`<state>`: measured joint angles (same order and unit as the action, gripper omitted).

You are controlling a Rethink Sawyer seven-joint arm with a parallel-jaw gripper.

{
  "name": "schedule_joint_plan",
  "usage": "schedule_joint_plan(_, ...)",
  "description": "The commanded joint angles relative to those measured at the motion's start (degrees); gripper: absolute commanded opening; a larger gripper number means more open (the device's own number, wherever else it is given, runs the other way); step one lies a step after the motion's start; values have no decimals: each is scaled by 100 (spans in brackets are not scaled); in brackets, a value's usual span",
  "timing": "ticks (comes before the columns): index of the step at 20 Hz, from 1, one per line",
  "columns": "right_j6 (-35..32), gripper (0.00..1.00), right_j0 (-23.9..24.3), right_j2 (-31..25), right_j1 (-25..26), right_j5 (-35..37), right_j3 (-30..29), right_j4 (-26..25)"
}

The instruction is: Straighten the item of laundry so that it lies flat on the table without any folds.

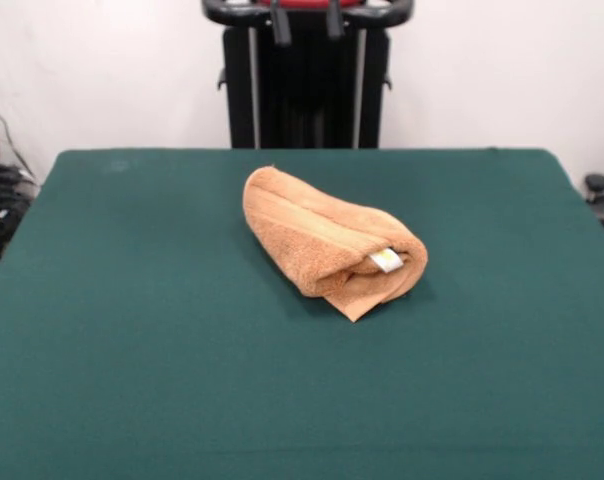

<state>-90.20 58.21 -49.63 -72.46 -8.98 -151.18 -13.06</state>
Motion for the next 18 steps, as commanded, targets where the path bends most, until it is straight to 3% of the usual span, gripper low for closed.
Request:
schedule_joint_plan(1,-491,100,-402,189,374,181,-147,-647)
schedule_joint_plan(5,-353,100,-571,832,602,418,42,-1181)
schedule_joint_plan(9,-87,100,-882,492,509,638,389,-1569)
schedule_joint_plan(13,63,100,-1114,-53,297,1405,747,-1318)
schedule_joint_plan(18,715,100,-1732,257,1042,2839,1512,-2244)
